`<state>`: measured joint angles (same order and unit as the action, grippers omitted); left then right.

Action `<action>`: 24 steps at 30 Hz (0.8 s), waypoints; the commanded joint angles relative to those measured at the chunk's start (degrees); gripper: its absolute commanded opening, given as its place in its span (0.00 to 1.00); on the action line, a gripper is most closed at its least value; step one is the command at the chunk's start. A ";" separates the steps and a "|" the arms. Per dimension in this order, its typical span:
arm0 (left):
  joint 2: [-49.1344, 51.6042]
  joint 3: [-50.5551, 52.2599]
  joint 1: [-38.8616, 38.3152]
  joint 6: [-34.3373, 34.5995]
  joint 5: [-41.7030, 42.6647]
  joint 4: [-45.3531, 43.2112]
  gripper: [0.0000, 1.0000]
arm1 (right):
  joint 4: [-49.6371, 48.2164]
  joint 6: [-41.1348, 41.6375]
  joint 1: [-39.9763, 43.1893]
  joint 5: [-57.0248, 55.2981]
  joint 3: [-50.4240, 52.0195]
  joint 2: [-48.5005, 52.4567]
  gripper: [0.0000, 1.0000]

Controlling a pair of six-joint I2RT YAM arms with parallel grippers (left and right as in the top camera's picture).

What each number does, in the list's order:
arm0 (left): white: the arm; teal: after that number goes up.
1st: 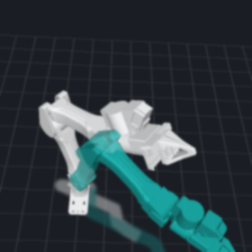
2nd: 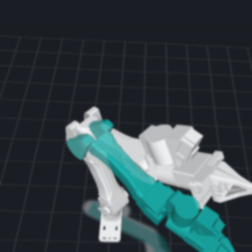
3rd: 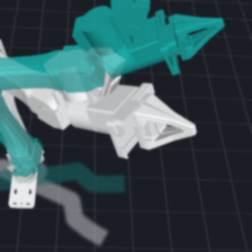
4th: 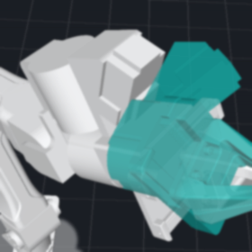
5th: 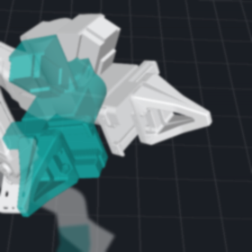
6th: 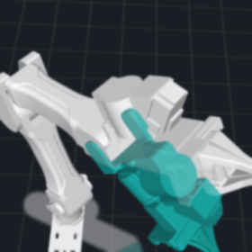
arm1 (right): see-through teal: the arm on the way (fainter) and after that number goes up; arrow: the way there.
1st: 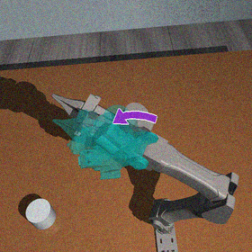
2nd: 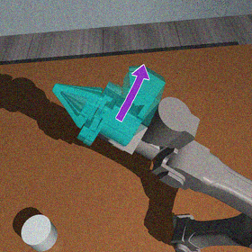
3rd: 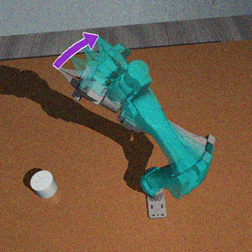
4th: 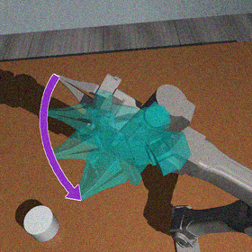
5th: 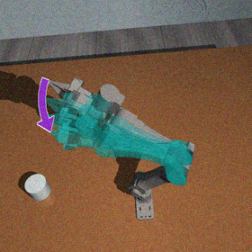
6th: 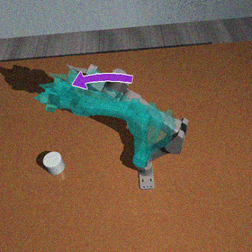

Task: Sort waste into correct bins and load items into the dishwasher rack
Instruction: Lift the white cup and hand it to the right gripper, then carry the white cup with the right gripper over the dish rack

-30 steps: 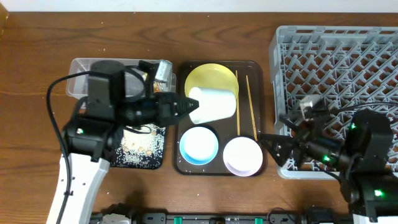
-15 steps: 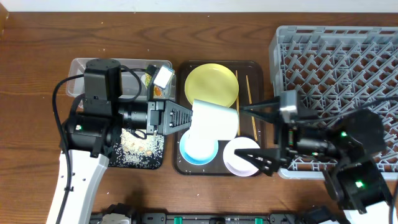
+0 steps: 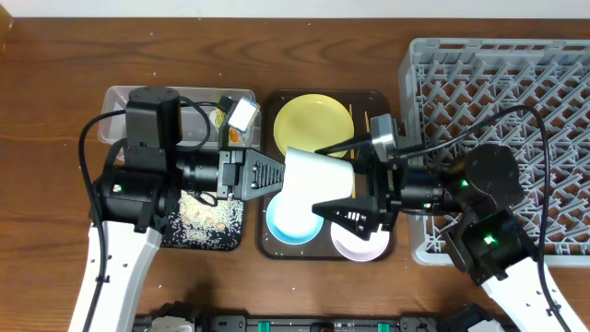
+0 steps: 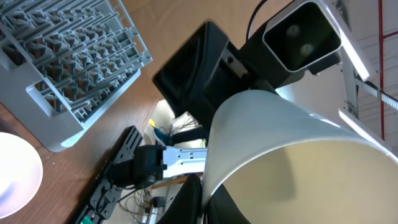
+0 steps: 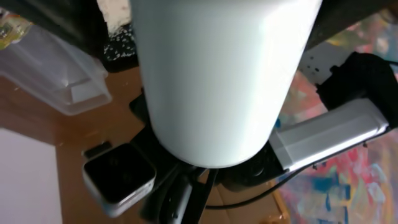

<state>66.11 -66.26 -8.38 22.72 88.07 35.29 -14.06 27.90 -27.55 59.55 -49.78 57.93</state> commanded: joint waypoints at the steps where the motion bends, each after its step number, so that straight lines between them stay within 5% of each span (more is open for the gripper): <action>1: -0.20 -0.24 -0.22 0.07 1.25 -0.24 0.07 | -0.63 0.85 -0.37 -0.96 -0.15 -0.09 0.92; 6: -0.20 -0.20 -0.22 -0.15 0.63 -0.26 0.08 | -0.42 0.83 -0.37 -0.81 -0.15 -0.28 0.66; 10: -0.20 -0.20 -0.22 -0.13 -0.50 -0.24 0.14 | 0.11 0.98 -0.11 0.46 -0.15 -0.31 0.56; 13: -0.20 -0.17 -0.22 -0.15 -0.70 -0.24 0.43 | 0.42 0.98 2.34 2.34 -0.15 -1.01 0.55; 16: -0.20 -0.17 -0.22 -0.20 -3.15 -0.22 0.56 | 4.13 1.01 7.72 3.63 -0.15 -2.80 0.55; 24: -0.20 0.90 -0.22 -2.38 -22.62 7.13 0.65 | 31.32 5.20 29.31 -4.83 -0.35 -11.61 0.53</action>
<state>66.15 -65.91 -8.43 22.15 75.96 40.34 11.77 31.09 -4.10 59.40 -49.87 49.47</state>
